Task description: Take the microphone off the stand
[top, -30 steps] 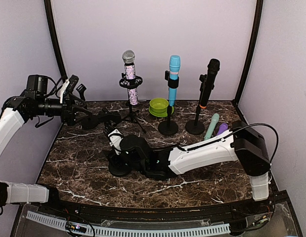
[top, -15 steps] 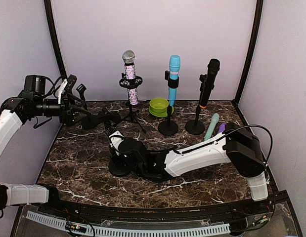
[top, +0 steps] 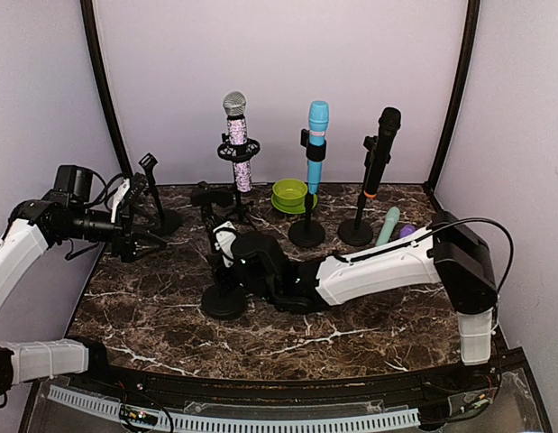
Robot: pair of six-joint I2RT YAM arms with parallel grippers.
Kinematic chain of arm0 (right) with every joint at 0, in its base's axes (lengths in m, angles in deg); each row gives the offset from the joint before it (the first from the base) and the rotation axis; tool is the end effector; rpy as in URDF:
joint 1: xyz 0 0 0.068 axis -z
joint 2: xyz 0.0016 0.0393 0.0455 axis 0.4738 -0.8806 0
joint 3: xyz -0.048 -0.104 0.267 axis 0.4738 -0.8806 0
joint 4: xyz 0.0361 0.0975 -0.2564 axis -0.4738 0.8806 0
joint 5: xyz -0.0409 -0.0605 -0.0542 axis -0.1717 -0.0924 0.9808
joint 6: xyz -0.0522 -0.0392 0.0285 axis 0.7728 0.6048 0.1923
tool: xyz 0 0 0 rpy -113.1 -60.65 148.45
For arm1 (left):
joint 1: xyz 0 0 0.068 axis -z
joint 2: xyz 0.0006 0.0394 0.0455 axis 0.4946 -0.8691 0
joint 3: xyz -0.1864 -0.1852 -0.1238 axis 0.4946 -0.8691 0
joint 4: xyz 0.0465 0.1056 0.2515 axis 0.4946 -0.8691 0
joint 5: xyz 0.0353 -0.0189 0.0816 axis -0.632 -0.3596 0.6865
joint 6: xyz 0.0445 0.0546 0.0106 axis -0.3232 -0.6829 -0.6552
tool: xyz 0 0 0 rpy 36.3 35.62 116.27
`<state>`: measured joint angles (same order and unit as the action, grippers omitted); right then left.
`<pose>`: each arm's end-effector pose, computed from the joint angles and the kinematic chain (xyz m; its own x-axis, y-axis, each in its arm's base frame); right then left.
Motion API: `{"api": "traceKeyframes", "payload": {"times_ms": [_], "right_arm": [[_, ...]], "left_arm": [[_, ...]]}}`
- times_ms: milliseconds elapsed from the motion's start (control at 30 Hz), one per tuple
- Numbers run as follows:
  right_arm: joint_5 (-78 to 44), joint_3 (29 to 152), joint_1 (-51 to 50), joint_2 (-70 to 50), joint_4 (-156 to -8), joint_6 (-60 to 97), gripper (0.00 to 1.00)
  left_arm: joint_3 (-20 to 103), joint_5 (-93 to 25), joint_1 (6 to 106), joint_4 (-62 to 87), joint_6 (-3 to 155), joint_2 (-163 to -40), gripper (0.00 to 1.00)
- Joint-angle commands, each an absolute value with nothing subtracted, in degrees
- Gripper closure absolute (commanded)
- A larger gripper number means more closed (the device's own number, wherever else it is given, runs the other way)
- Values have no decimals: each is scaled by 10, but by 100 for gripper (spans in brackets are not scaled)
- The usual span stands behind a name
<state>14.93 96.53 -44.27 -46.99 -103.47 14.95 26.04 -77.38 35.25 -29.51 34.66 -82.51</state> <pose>0.1796 0.4897 0.2210 -0.2163 -0.1353 -0.9669 -0.7208 0.6901 0.0647 0.2049 -0.0662 0.3406 -0.2206 0.3293 -0.9181 0.8893 0.4546 -0.0506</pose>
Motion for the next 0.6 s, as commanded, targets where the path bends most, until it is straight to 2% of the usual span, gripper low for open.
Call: {"api": "traceKeyframes", "payload": {"times_ms": [0, 200, 367, 567], "right_arm": [[71, 993, -424, -390, -1060, 106, 100], [43, 1058, -433, -398, -1035, 64, 100], [43, 1126, -449, -424, -1004, 72, 100], [42, 1157, -457, -432, -997, 77, 100]], "left_arm": [[214, -813, 349, -302, 327, -803, 17], [188, -811, 375, -231, 392, -809, 25], [181, -765, 428, -207, 404, -823, 26], [186, -764, 432, -191, 415, -833, 33]]}}
